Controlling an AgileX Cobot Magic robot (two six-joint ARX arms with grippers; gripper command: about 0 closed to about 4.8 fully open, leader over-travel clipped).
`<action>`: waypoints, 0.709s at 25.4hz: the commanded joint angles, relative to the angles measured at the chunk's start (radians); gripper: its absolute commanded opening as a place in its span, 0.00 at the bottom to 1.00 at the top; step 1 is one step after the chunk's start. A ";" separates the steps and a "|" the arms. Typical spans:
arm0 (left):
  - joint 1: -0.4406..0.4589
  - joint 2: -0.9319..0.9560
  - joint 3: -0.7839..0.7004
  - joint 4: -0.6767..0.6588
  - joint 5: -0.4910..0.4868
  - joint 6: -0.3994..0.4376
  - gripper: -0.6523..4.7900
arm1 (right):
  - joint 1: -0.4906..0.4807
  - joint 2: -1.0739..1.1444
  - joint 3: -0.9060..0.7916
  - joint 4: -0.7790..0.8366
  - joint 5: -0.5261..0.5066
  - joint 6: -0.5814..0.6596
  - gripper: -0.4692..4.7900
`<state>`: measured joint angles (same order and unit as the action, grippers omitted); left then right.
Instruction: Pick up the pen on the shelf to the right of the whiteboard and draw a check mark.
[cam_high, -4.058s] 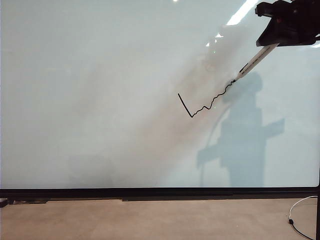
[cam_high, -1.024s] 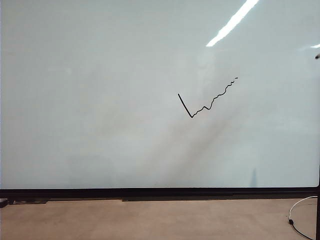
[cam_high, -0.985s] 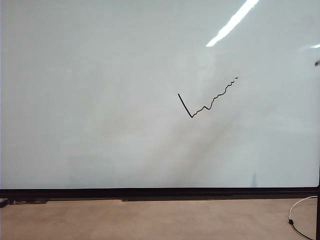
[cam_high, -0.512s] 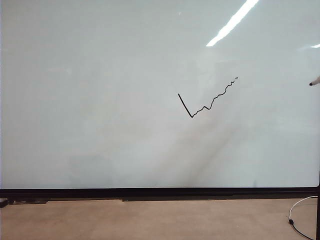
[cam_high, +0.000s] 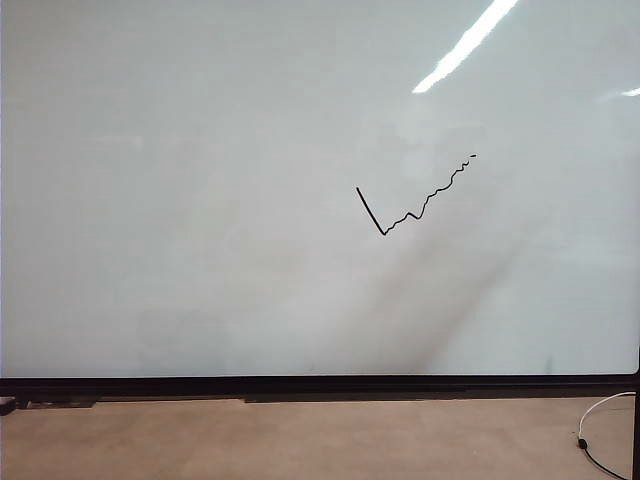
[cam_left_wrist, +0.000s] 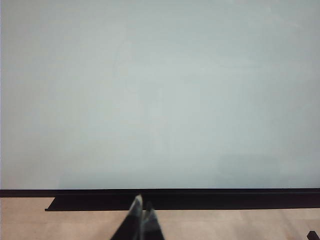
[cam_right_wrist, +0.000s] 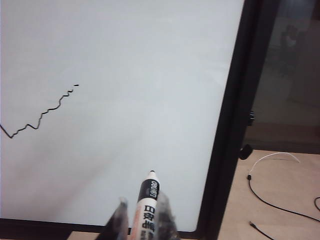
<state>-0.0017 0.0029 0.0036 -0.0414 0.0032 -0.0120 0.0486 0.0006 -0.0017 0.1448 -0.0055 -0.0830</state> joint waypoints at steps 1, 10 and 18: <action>0.000 0.000 0.003 0.013 0.000 0.004 0.11 | -0.070 0.000 0.002 0.025 -0.069 0.024 0.08; 0.000 0.000 0.003 0.013 0.000 0.004 0.11 | -0.103 0.000 0.003 0.035 -0.082 0.031 0.08; 0.000 0.000 0.003 0.013 0.000 0.004 0.11 | -0.103 0.000 0.002 0.031 -0.079 0.030 0.08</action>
<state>-0.0017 0.0029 0.0036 -0.0414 0.0032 -0.0120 -0.0547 0.0006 -0.0025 0.1596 -0.0830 -0.0570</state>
